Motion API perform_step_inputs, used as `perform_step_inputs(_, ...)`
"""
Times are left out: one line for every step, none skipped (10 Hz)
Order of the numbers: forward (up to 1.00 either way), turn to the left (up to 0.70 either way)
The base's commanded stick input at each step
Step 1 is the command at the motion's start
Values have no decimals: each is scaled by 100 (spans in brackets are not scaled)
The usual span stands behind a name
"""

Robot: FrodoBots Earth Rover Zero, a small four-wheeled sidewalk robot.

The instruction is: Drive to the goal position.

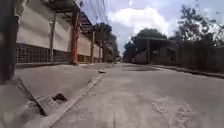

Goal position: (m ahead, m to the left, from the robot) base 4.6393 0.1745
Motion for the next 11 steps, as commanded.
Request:
perform_step_inputs(100, 0)
perform_step_inputs(100, 0)
perform_step_inputs(100, 0)
perform_step_inputs(100, 0)
perform_step_inputs(100, 0)
perform_step_inputs(100, 0)
perform_step_inputs(100, 0)
perform_step_inputs(100, 0)
perform_step_inputs(100, 0)
perform_step_inputs(100, 0)
perform_step_inputs(100, 0)
